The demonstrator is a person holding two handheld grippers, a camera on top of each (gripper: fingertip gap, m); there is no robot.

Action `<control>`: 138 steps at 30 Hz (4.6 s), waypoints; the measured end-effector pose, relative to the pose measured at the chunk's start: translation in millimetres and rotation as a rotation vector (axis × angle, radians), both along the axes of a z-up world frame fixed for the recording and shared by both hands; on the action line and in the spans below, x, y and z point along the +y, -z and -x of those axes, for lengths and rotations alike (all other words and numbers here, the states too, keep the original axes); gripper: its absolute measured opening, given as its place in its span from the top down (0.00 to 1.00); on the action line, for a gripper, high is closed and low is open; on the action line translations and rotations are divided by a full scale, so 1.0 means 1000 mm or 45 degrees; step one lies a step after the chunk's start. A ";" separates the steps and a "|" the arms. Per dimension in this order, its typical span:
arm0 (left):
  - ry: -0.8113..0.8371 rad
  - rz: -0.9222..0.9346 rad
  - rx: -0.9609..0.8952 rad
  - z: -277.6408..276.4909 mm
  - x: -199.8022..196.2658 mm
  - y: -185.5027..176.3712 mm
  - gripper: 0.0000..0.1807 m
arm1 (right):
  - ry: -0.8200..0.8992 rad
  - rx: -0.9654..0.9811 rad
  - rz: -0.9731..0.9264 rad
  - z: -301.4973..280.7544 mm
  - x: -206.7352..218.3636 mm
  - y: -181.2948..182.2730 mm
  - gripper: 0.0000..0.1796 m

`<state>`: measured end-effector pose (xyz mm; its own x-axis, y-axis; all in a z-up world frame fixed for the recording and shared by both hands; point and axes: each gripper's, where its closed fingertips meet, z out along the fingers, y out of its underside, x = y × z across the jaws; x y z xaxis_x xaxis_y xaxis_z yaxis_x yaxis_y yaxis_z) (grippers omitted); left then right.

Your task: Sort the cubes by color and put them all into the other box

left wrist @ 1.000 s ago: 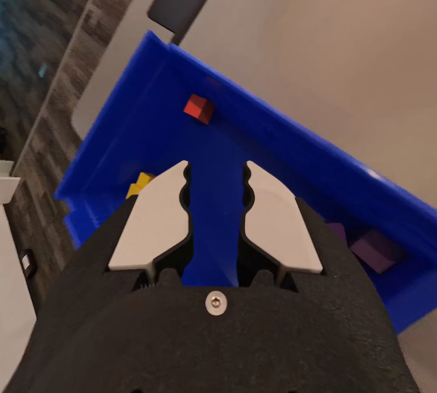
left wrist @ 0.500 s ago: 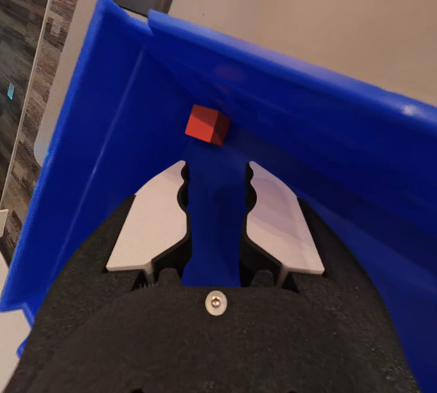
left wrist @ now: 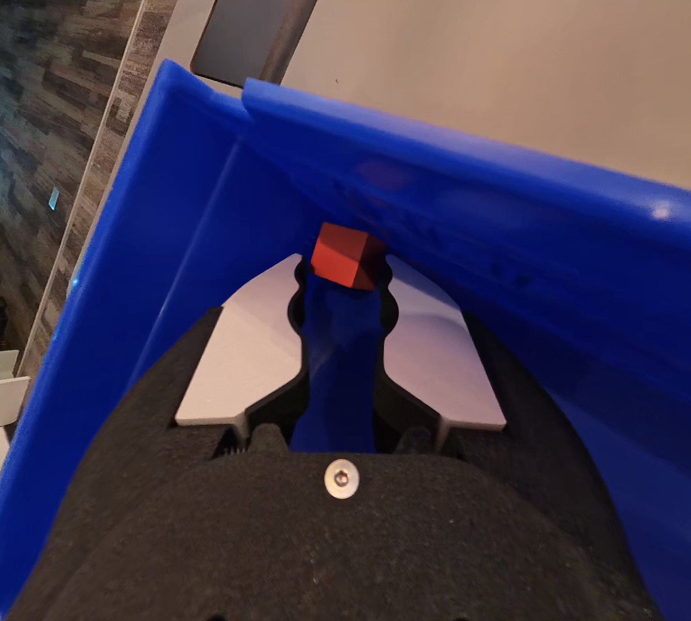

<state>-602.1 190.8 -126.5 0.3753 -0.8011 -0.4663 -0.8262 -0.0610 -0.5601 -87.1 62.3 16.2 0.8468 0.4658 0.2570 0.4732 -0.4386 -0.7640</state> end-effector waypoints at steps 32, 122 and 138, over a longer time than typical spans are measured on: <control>0.107 0.247 0.156 -0.004 -0.010 0.005 0.81 | 0.005 -0.003 0.097 -0.019 -0.009 0.023 0.67; 0.263 -0.521 -0.589 -0.378 -0.144 -0.187 0.80 | 0.923 -0.133 -0.310 -0.294 -0.050 -0.027 0.84; 0.294 -0.481 -0.521 -0.384 -0.145 -0.171 0.81 | 0.883 0.090 0.535 -0.341 -0.132 0.114 0.83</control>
<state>-217.9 45.8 44.7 0.4205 -0.6901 -0.5890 -0.5071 0.3595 -0.7833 253.8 -69.3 -97.6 0.9857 -0.1253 0.1127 -0.0549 -0.8711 -0.4881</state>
